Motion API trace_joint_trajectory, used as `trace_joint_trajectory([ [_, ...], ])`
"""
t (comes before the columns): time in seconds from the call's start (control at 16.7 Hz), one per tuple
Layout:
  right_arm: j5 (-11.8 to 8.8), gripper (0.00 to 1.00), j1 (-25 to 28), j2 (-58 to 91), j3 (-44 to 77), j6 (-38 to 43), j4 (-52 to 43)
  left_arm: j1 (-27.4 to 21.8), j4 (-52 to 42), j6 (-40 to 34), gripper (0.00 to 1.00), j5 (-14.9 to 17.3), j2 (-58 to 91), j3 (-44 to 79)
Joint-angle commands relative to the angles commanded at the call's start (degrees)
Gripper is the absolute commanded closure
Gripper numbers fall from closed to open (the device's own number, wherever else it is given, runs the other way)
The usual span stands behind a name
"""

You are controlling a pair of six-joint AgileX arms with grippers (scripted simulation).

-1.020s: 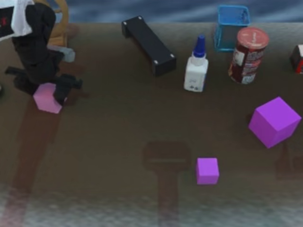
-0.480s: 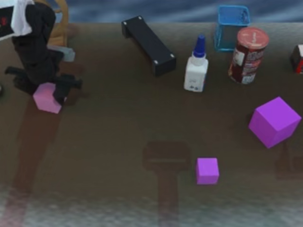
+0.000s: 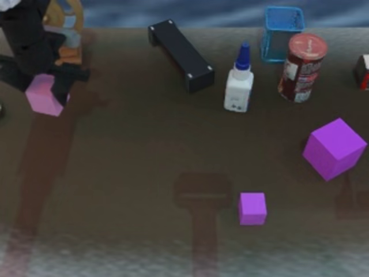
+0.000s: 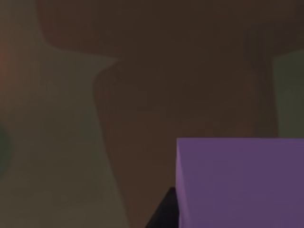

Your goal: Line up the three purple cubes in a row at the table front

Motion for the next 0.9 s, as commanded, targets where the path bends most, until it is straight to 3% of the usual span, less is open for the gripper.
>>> trace_joint_trajectory([
  [0.3,0.0,0.00,0.0,0.0,0.0,0.0,0.0,-0.4,-0.1,0.0,1.00,0.0,0.0,0.1],
  [0.48,0.0,0.00,0.0,0.0,0.0,0.0,0.0,-3.7,0.2,-3.7,1.00,-0.1,-0.9,-0.7],
  [0.66,0.0,0.00,0.0,0.0,0.0,0.0,0.0,-10.9,0.7,-12.9,1.00,-0.2,-2.8,-3.4],
  [0.9,0.0,0.00,0.0,0.0,0.0,0.0,0.0,-23.7,1.3,-32.7,1.00,-0.5,-6.3,-9.2],
])
